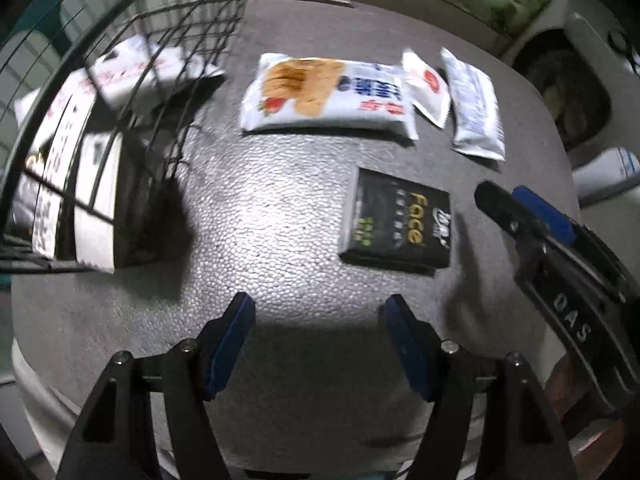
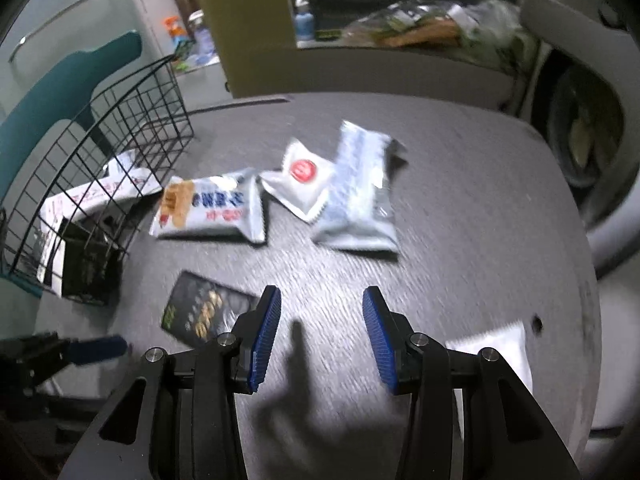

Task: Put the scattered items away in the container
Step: 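Lower the left gripper toward the black Face pack beside the snack bar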

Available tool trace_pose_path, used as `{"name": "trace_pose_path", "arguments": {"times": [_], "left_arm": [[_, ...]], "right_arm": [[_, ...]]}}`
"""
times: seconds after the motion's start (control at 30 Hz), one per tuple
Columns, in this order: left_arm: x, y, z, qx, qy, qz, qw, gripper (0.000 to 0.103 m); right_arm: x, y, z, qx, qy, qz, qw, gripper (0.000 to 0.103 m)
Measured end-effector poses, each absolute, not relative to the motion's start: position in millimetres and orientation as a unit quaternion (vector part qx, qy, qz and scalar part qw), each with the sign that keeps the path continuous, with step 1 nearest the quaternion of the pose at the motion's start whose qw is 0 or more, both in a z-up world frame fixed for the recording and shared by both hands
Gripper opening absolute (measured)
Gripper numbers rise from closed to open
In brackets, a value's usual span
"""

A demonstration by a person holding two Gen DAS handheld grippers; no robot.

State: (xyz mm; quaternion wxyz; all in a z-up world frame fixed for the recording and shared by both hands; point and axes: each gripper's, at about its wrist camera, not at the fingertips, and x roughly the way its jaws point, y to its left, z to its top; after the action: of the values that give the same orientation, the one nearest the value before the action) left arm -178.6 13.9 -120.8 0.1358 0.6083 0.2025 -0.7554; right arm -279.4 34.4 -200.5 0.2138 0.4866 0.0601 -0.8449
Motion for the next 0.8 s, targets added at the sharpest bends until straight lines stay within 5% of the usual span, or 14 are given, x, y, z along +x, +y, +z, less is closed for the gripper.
{"name": "trace_pose_path", "arguments": {"times": [0.8], "left_arm": [[-180, 12, -122, 0.614, 0.185, -0.757, 0.122, 0.074]], "right_arm": [[-236, 42, -208, 0.504, 0.077, -0.818, 0.267, 0.043]]}}
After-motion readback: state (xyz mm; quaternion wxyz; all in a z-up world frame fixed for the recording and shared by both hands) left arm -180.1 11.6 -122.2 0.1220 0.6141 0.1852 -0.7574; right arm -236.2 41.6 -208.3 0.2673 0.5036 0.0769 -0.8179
